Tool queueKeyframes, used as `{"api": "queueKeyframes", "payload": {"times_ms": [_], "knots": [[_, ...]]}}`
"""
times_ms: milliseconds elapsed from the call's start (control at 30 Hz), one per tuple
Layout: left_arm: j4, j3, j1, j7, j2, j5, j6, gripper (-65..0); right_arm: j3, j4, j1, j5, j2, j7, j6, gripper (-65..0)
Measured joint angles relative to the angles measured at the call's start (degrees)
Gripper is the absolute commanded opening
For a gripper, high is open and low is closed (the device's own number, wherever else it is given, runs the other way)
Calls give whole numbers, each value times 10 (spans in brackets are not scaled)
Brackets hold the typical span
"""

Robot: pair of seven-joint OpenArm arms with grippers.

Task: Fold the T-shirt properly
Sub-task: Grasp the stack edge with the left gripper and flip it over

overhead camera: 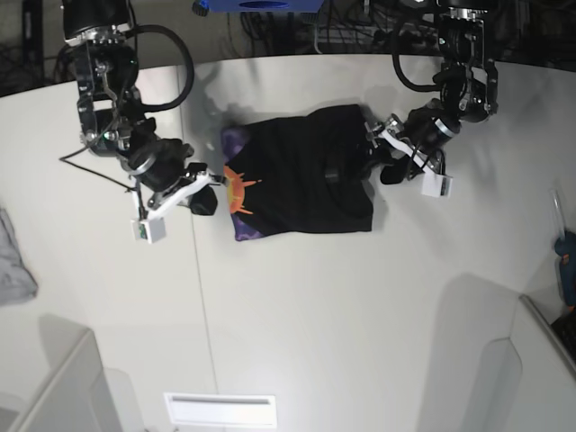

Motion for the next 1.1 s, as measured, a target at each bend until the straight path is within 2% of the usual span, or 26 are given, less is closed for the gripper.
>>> {"api": "queueKeyframes", "payload": {"times_ms": [100, 267, 367, 467, 767, 900, 967, 1100], "knots": [[-14, 3, -10, -2, 3, -1, 0, -155, 4, 0, -5, 0, 1, 1, 0, -650], [-66, 51, -37, -4, 1, -1, 8, -155, 4, 0, -5, 1, 1, 0, 0, -650], [-92, 72, -53, -15, 2, -14, 40, -155, 5, 0, -5, 2, 1, 0, 0, -650], [-103, 94, -73, -19, 1, -14, 56, -155, 4, 0, -5, 2, -1, 0, 0, -650], [-116, 142, -99, -20, 3, -12, 58, -156, 5, 1, -5, 2, 1, 0, 0, -650], [-144, 148, -108, -26, 3, -30, 53, -168, 5, 2, -5, 2, 1, 0, 0, -650], [-152, 154, -113, -34, 3, -27, 53, -237, 5, 2, -5, 2, 1, 0, 0, -650], [-164, 172, -116, -30, 4, -17, 56, -518, 5, 2, -5, 2, 4, 0, 0, -650]]}}
